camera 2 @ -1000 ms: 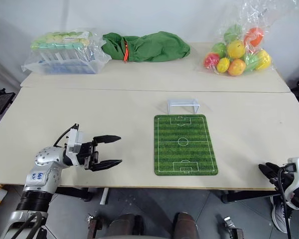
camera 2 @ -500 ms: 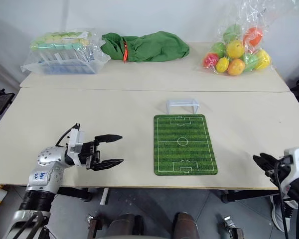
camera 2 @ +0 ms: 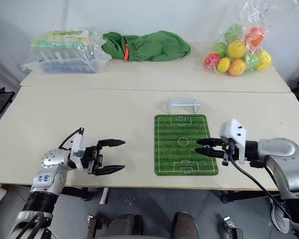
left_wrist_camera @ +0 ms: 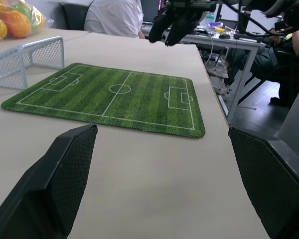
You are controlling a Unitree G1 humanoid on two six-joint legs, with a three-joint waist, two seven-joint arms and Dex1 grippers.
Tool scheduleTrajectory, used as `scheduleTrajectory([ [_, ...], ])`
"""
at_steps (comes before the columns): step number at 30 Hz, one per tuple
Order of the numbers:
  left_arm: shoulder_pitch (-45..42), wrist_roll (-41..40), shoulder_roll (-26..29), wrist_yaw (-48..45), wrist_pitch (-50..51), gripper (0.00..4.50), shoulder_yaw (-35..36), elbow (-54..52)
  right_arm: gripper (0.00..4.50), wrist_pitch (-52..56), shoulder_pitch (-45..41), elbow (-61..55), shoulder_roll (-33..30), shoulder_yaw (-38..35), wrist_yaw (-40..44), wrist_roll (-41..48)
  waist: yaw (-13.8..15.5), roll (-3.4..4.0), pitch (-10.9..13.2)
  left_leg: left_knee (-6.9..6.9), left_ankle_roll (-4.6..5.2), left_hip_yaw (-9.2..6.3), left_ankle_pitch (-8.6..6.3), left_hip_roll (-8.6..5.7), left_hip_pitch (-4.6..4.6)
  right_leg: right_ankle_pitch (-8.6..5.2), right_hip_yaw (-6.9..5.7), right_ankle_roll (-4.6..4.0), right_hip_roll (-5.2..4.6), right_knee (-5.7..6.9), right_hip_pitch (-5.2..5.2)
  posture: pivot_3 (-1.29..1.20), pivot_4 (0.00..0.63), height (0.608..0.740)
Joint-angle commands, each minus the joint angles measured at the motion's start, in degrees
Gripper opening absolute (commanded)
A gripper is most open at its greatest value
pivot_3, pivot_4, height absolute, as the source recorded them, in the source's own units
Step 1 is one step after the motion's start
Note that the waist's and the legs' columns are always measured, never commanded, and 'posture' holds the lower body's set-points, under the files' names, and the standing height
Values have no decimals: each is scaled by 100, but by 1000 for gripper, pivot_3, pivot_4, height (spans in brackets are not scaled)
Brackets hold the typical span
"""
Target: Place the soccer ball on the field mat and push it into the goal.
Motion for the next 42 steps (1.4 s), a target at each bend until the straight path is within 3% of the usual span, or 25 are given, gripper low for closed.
scheduleTrajectory([
  [1,173,-113,6,77,-22,4500,54,-363,854,-449,-384,348,214,462,573,-229,2,-3,2,-1,0,0,0,0,0,0,0,0,0,1,-1,0,150,740],
  [14,855,-194,171,394,-40,4500,266,-968,854,-1218,-673,1516,740,1063,1242,-719,1,-3,4,10,1,-9,-2,-3,-4,0,-7,1,-6,12,0,0,150,740],
  [42,671,-140,137,554,-66,4500,252,-869,854,-1171,-563,1544,951,1208,1136,-988,-2,-3,3,12,1,-9,-2,-3,-3,0,-7,1,-8,18,0,0,150,740],
])
